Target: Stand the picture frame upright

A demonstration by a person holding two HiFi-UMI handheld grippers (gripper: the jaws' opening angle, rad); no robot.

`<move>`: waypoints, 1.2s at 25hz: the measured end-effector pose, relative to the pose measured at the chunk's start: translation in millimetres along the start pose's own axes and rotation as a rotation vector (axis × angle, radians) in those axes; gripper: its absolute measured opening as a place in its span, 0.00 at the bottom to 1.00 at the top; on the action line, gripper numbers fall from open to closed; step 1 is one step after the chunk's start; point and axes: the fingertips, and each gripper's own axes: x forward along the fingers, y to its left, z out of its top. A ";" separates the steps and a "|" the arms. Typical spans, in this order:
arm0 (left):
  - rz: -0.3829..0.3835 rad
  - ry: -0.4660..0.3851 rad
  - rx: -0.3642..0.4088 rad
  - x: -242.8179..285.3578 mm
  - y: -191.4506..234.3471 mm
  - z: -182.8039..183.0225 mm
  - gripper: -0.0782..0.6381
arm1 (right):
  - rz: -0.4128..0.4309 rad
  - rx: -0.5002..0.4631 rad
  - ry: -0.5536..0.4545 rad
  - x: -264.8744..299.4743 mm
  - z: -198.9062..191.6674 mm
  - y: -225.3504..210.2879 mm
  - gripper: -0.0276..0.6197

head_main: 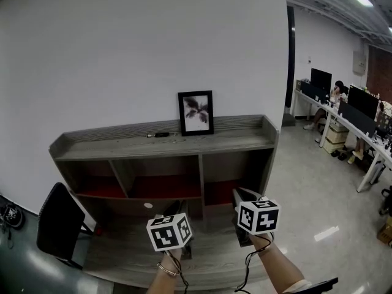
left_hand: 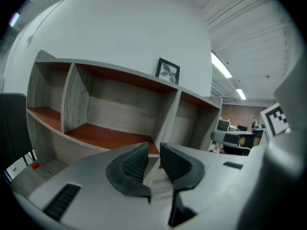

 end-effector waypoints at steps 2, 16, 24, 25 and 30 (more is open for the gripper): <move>0.022 0.011 0.000 1.4 0.1 -11.1 0.22 | 0.005 0.001 0.009 -1.2 -10.1 -2.5 0.09; 0.053 0.026 -0.035 -15.5 -31.8 -79.4 0.13 | 0.029 0.009 0.090 -35.6 -81.5 -25.6 0.09; 0.066 0.046 -0.021 -10.7 -45.7 -88.3 0.13 | 0.048 0.011 0.112 -38.0 -93.9 -29.8 0.09; 0.070 0.046 -0.018 -10.0 -45.8 -87.8 0.13 | 0.043 0.004 0.111 -37.6 -93.2 -30.5 0.09; 0.081 0.047 -0.012 -5.9 -44.2 -87.8 0.13 | 0.012 -0.021 0.109 -33.4 -92.6 -36.0 0.09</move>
